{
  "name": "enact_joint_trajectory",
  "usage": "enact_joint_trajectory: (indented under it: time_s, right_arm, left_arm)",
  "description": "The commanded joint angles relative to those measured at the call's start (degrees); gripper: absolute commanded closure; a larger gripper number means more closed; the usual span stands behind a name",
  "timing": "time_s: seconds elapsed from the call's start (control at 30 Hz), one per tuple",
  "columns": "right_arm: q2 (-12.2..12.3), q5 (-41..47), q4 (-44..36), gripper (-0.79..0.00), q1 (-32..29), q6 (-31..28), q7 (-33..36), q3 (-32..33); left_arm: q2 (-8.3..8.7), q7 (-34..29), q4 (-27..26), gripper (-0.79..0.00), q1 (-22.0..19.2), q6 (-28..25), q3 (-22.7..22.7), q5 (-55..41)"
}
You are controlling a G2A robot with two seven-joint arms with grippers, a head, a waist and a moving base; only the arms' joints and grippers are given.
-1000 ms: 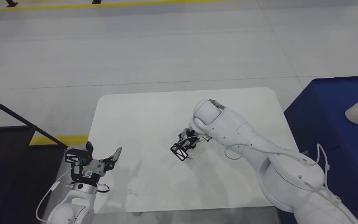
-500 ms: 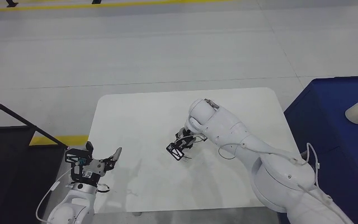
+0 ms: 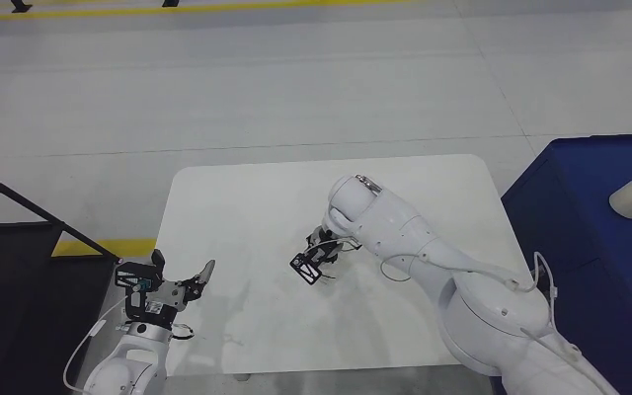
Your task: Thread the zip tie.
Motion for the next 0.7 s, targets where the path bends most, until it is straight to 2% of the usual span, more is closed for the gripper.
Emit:
enact_joint_trajectory:
  time_s: [0.0,0.4,0.67]
  right_arm:
    - [-0.08,-0.08,0.07,-0.145,-0.03,0.00,0.00,0.00]
    - [-0.19,0.64,1.16,-0.135,0.21,0.00,0.00,0.00]
    - [-0.69,1.60,2.90,-0.099,0.18,0.00,0.00,0.00]
  left_arm:
    - [0.00,-0.02,0.00,-0.785,0.00,0.01,0.00,0.00]
    - [0.00,-0.02,0.00,-0.785,0.00,0.01,0.00,0.00]
    - [0.00,-0.02,0.00,-0.785,0.00,0.01,0.00,0.00]
